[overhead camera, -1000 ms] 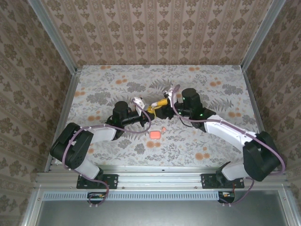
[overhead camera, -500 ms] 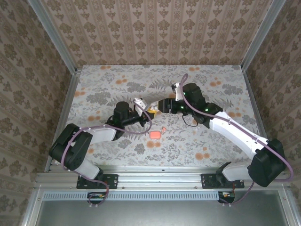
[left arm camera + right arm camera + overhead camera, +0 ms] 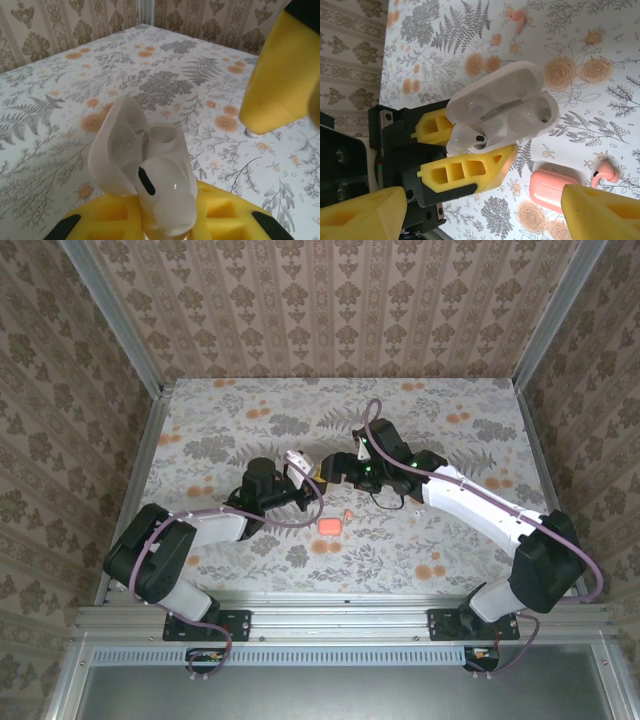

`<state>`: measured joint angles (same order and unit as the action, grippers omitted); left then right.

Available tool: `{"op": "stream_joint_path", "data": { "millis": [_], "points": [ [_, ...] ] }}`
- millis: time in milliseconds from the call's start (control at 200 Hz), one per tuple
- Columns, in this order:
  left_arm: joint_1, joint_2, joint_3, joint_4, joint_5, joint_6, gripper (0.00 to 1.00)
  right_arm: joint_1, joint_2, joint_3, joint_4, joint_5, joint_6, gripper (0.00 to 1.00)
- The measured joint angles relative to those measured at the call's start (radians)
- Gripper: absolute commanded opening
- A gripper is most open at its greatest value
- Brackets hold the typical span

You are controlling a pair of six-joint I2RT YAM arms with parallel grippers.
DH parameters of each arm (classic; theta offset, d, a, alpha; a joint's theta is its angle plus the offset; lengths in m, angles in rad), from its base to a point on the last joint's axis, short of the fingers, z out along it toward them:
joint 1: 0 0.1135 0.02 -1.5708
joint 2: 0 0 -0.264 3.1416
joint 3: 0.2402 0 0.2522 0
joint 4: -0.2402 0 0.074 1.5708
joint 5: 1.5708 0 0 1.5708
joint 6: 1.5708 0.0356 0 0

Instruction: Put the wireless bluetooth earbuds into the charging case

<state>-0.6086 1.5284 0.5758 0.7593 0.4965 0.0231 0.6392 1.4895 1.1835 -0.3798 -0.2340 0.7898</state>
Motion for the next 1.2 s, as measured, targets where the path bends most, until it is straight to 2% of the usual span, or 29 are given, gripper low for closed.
{"op": "stream_joint_path", "data": {
  "millis": [275, 560, 960, 1200],
  "points": [
    [0.008, 0.000, -0.012, -0.027, -0.030, 0.000, 0.09, 0.000, 0.041, 0.020, -0.011, -0.001, 0.003, 0.82],
    [-0.005, -0.028, -0.013, -0.011, -0.013, 0.000, 0.09, -0.023, 0.039, 0.005, 0.018, -0.005, 0.013, 0.78],
    [0.003, -0.035, -0.033, 0.003, 0.009, 0.000, 0.08, -0.096, -0.115, -0.075, 0.038, -0.005, 0.019, 0.76],
    [0.003, -0.040, -0.033, 0.003, 0.049, 0.001, 0.08, -0.102, -0.114, -0.076, 0.038, -0.021, 0.019, 0.73]
  ]
}}
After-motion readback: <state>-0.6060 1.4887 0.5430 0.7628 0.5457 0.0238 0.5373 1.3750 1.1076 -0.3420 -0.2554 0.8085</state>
